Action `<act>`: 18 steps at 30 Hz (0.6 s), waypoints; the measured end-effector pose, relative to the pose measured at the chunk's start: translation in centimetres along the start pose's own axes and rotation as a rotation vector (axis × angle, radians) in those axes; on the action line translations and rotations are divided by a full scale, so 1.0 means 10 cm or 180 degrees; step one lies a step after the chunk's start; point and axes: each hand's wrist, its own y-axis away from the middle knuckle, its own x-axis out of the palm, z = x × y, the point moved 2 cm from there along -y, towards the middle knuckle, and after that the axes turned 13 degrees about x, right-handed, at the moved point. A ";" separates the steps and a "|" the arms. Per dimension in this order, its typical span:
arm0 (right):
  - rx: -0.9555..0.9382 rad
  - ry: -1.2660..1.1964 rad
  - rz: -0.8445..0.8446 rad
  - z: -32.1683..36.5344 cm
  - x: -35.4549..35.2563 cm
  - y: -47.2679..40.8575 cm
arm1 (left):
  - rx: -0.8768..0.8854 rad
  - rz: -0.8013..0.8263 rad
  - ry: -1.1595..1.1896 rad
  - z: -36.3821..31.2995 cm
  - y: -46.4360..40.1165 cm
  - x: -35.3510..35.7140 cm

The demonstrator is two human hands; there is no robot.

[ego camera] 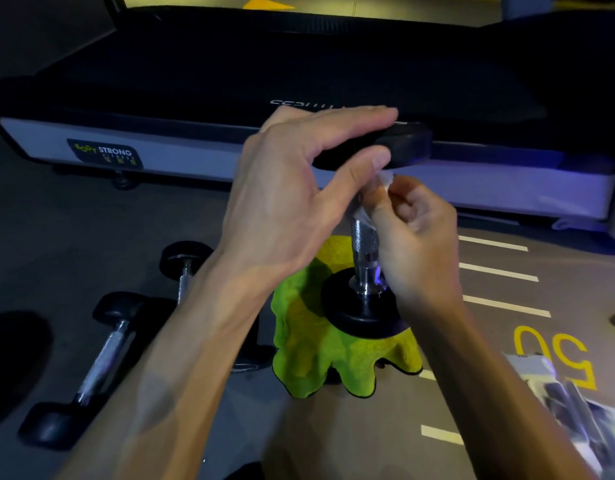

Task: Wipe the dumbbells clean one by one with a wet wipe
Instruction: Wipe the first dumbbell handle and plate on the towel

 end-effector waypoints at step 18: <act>-0.0662 0.1804 -0.0822 0.07 -0.02 0.16 | 0.0050 -0.0157 0.0316 -0.04 -0.06 0.12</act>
